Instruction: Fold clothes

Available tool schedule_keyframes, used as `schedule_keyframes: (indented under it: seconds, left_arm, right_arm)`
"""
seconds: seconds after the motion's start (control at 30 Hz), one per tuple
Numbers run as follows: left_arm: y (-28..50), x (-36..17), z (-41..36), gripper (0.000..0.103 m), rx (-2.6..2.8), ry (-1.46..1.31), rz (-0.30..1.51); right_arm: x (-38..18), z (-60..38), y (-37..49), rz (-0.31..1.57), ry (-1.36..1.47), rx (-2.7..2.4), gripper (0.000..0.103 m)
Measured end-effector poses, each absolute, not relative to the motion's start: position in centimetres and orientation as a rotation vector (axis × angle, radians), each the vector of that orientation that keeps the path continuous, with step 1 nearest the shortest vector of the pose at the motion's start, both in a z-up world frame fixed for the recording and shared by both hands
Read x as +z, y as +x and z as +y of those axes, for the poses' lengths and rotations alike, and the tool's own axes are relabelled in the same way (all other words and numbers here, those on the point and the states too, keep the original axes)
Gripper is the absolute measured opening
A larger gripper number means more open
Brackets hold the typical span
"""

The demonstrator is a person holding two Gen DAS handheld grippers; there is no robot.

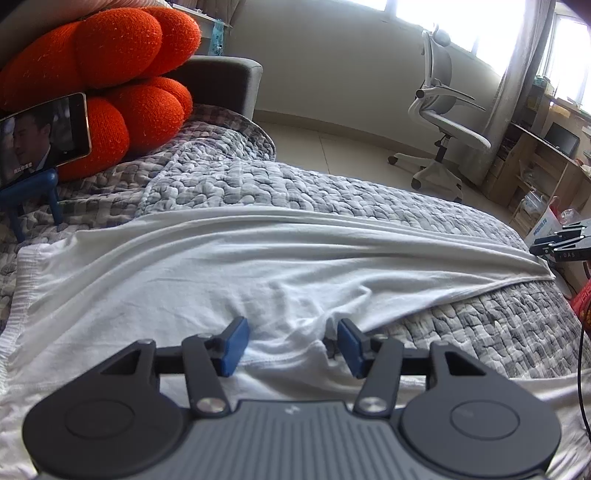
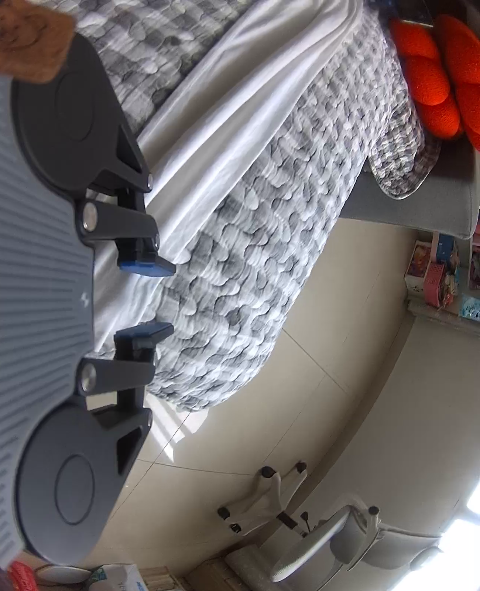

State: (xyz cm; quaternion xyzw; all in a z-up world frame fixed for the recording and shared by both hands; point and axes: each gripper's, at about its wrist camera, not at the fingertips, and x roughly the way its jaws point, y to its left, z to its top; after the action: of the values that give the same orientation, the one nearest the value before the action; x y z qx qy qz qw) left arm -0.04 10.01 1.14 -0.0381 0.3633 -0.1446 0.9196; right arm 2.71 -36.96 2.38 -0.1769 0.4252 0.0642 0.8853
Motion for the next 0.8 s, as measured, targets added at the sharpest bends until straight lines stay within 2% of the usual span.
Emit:
schedule_keyframes:
  seconds: [0.13,0.23,0.37,0.57,0.8]
  left_arm:
    - [-0.3,1.0,9.5,0.060,-0.288,-0.054,0.737]
    - [-0.4,1.0,9.2,0.060,-0.283,-0.039,0.734]
    - [-0.3,1.1,9.4,0.060,-0.287,-0.055,0.741]
    - [-0.3,1.3,9.8,0.064,-0.321,-0.114,0.755]
    - [-0.3,1.3,9.8,0.067,-0.330,-0.111,0.752]
  right_arm:
    - [2.1,-36.1,2.7,0.884,-0.413,0.171,0.031]
    - [2.1,-35.7,3.0,0.906,-0.420,0.211,0.000]
    - [2.3,-34.1,3.0,0.873,-0.579,0.160,0.000]
    - [3.4,-34.9,5.1,0.776,-0.587,-0.025,0.000]
    - [1.1,-33.9,7.8,0.816,-0.610,-0.085,0.000]
